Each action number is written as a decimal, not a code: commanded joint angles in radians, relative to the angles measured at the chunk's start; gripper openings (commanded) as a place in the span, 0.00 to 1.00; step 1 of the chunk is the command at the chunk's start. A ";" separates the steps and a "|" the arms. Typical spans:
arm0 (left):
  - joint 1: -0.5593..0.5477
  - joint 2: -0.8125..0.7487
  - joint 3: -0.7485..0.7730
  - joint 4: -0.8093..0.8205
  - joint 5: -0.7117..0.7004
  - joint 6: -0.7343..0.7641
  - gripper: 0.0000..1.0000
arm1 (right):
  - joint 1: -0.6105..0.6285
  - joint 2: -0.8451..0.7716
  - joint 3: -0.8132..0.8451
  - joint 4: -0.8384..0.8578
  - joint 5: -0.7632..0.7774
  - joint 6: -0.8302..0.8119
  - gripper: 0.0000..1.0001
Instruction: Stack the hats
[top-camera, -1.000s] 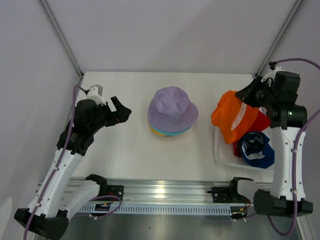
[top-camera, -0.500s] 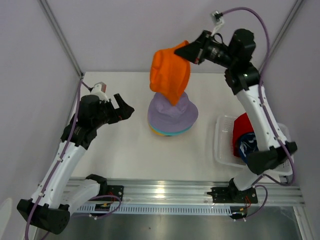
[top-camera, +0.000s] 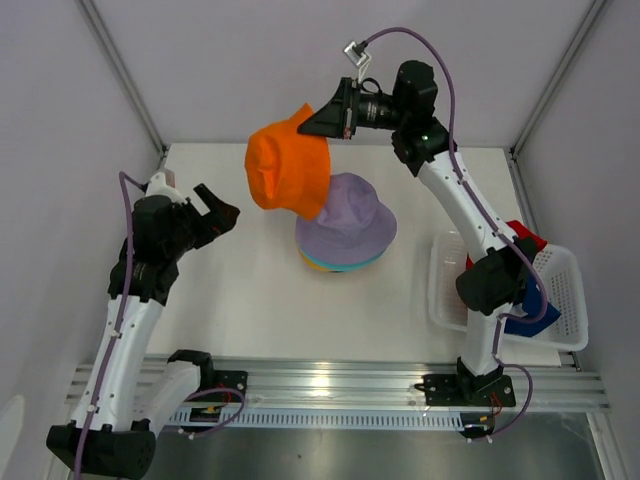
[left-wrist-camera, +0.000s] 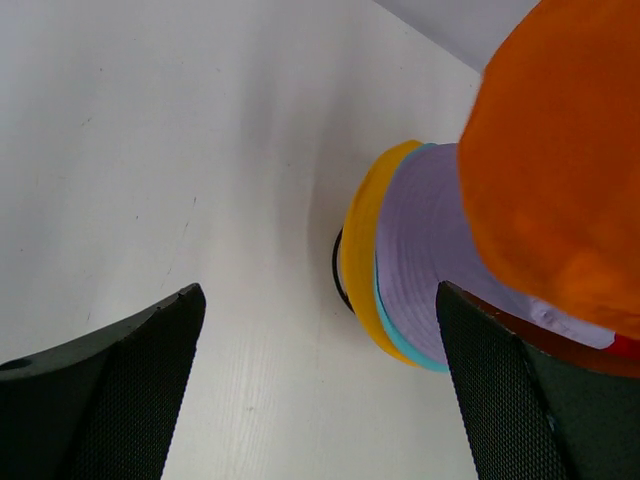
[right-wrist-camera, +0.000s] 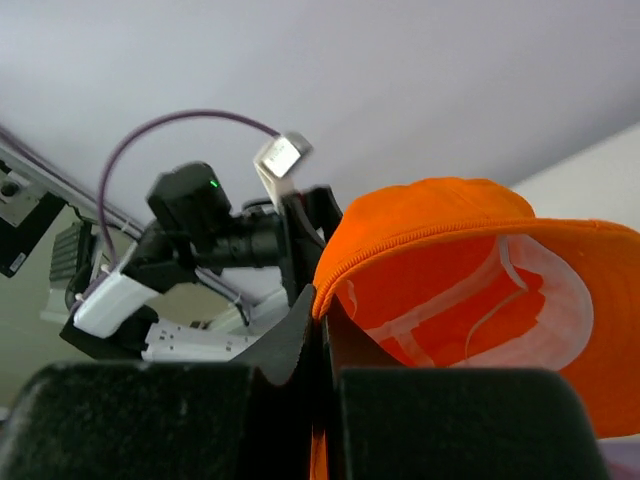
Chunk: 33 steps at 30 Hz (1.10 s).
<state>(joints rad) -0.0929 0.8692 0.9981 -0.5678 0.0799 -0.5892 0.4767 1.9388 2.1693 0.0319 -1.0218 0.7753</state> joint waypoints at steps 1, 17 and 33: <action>0.018 -0.027 -0.015 0.011 -0.012 -0.020 1.00 | -0.009 -0.018 -0.037 -0.191 -0.031 -0.155 0.00; 0.027 -0.001 -0.032 0.054 0.035 -0.058 0.99 | -0.208 -0.314 -0.365 -0.714 0.362 -0.378 0.02; -0.099 0.126 -0.182 0.447 0.173 -0.328 0.95 | -0.294 -0.550 -0.991 -0.278 0.330 -0.275 0.06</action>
<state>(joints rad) -0.1532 0.9604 0.8345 -0.3401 0.1783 -0.8150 0.2115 1.4582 1.2510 -0.4614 -0.6647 0.4564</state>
